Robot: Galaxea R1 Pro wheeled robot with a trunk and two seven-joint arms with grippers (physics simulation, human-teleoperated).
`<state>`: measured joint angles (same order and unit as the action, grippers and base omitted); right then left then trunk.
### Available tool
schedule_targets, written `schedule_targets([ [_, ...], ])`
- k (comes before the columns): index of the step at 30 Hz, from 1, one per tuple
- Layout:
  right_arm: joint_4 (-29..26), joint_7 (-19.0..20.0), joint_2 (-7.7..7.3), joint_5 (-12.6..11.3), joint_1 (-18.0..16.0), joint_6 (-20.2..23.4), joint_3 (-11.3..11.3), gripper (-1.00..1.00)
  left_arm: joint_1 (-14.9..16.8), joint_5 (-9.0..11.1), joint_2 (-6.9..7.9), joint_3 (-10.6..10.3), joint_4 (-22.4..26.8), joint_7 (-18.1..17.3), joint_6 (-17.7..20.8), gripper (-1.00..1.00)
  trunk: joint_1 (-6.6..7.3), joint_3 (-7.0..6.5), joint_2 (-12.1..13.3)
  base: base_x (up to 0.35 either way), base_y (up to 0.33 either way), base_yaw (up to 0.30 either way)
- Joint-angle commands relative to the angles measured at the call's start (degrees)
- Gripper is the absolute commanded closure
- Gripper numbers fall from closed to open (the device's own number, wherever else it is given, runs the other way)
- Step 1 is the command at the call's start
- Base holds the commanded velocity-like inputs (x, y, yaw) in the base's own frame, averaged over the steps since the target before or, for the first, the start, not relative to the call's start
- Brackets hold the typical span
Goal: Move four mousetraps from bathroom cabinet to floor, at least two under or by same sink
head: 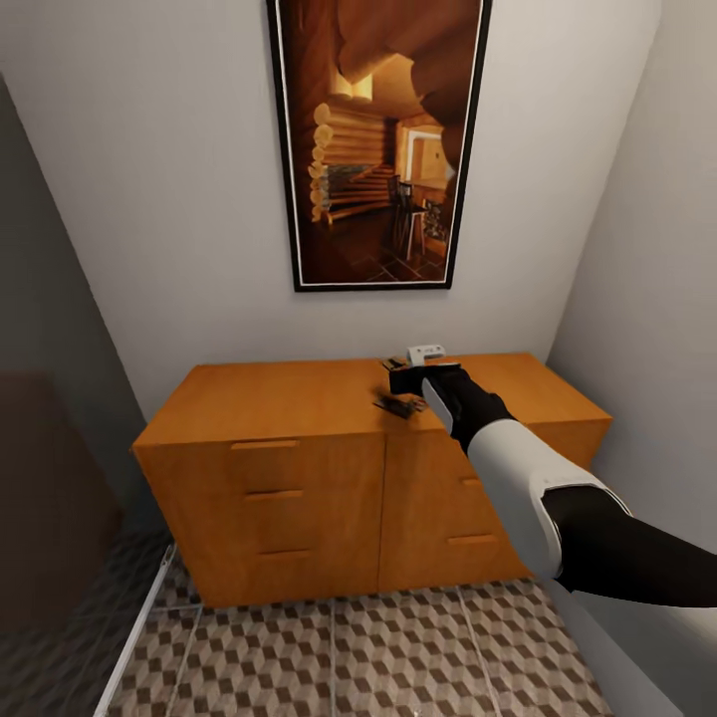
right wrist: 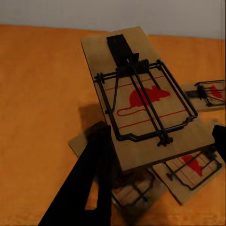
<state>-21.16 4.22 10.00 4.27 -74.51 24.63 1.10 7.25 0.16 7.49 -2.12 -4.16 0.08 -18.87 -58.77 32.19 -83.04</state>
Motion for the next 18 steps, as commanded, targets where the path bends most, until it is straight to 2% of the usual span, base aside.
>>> schedule_targets([
  [1, -0.6, 0.2, 0.0, 0.4, 0.0, 1.4, 0.0, 1.0, 0.1, 0.0, 0.01, -0.2, -0.2, 0.0, -0.4, -1.0, 0.04, 0.06, 0.0, -0.334, 0.0, 0.0],
  [5, -2.9, 0.2, 0.0, 0.3, 0.0, 4.6, 0.0, 1.0, 0.1, 0.0, -0.01, -0.2, -0.2, 0.0, -0.4, -1.0, 0.04, 0.06, 0.0, -0.334, 0.0, 0.0],
  [14, -5.2, 0.1, 0.0, 0.4, 0.0, 6.8, 0.1, 1.0, 0.1, 0.0, 0.01, -0.2, -0.2, 0.0, -0.4, -1.0, 0.04, 0.06, 0.0, -0.334, 0.0, 0.0],
  [18, -6.3, 0.1, 0.0, 0.4, 0.0, 8.9, 0.9, 1.0, 0.1, 0.0, 0.0, -0.2, -0.2, 0.0, -0.4, -1.0, 0.04, 0.06, 0.0, -0.334, 0.0, 0.0],
])
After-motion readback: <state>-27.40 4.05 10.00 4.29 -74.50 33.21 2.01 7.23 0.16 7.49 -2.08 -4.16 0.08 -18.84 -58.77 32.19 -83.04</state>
